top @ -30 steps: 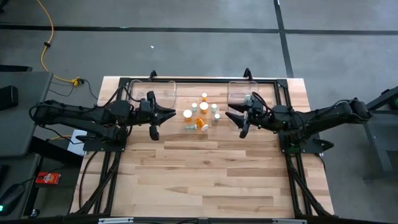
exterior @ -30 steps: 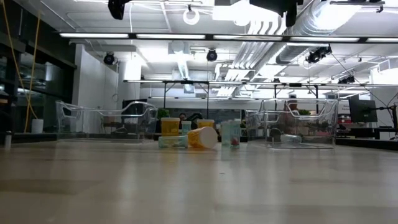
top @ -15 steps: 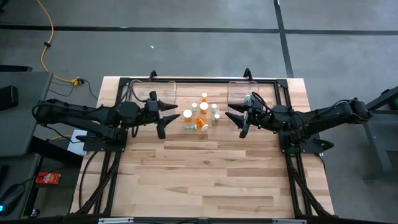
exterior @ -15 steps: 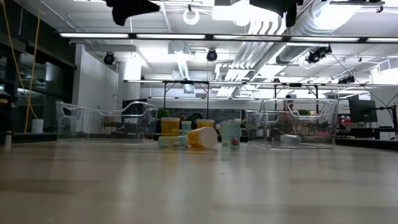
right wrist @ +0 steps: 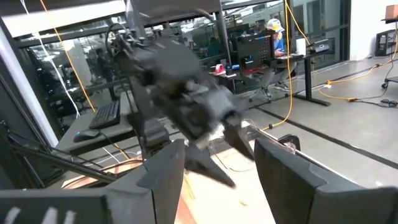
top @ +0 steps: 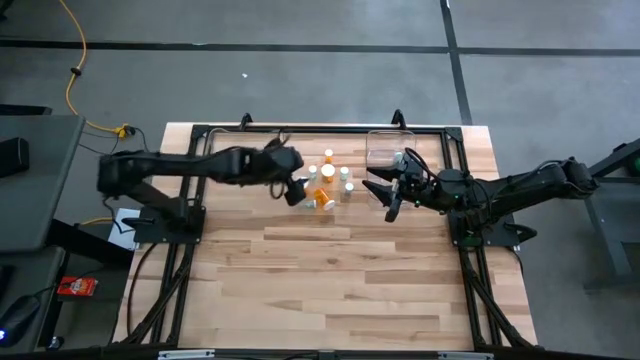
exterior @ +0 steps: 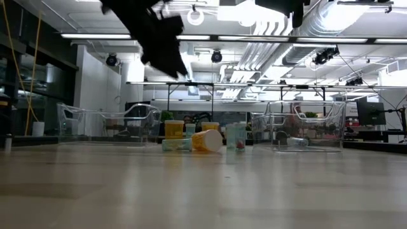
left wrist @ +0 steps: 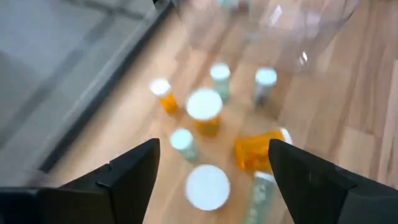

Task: Pick and place medicine bottles into bin by pill shape (circle, oval)
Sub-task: Put the bottom left orange capsule bottle into the right transparent bin

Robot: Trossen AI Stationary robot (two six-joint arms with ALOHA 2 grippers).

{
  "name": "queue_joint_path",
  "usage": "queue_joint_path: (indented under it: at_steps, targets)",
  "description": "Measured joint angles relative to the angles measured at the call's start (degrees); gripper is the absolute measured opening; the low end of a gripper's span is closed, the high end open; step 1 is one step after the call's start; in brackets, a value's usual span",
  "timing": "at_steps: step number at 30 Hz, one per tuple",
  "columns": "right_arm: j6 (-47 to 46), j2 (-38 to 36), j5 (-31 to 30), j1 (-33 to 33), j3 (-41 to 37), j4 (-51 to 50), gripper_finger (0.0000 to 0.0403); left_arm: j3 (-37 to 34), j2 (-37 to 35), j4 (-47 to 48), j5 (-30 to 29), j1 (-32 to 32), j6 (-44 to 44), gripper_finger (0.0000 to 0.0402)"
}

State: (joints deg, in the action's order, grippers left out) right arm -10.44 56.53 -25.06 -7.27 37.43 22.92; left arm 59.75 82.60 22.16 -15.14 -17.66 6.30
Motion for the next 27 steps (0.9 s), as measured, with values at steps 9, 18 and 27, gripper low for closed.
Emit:
queue_joint_path:
  at_steps: [9,18,27]
  targets:
    - [-0.02,0.0,-0.02,0.0,0.0,-0.09,0.0188,4.65,11.12,6.18,9.42,-4.47,4.68,0.029]
    - [-0.25,0.02,-0.06,0.0,0.0,-1.36,0.0188,7.67,16.71,11.37,8.75,-4.45,3.26,0.0289]
    - [-3.84,0.02,-0.17,0.13,0.02,-3.06,0.0188,8.23,20.52,11.77,7.96,-4.39,1.61,0.0289]
